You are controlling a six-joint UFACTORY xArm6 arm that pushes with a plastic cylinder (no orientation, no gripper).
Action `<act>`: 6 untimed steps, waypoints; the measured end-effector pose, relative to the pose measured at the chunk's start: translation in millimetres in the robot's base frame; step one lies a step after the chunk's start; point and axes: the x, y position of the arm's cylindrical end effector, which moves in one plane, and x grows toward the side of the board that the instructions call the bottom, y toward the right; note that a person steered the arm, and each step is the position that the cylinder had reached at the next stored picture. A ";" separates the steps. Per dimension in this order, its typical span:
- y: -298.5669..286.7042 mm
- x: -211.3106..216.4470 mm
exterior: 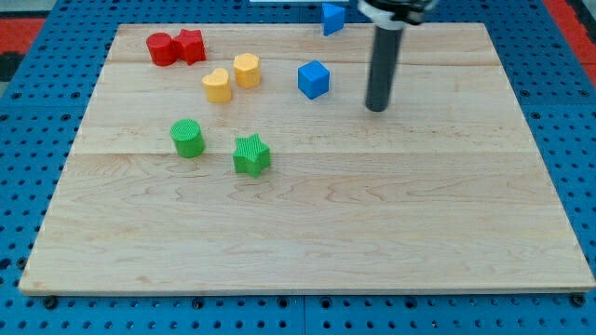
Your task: Move the green star towards up
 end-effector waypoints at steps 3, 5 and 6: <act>-63.6 137.0; -194.6 96.8; -217.8 59.7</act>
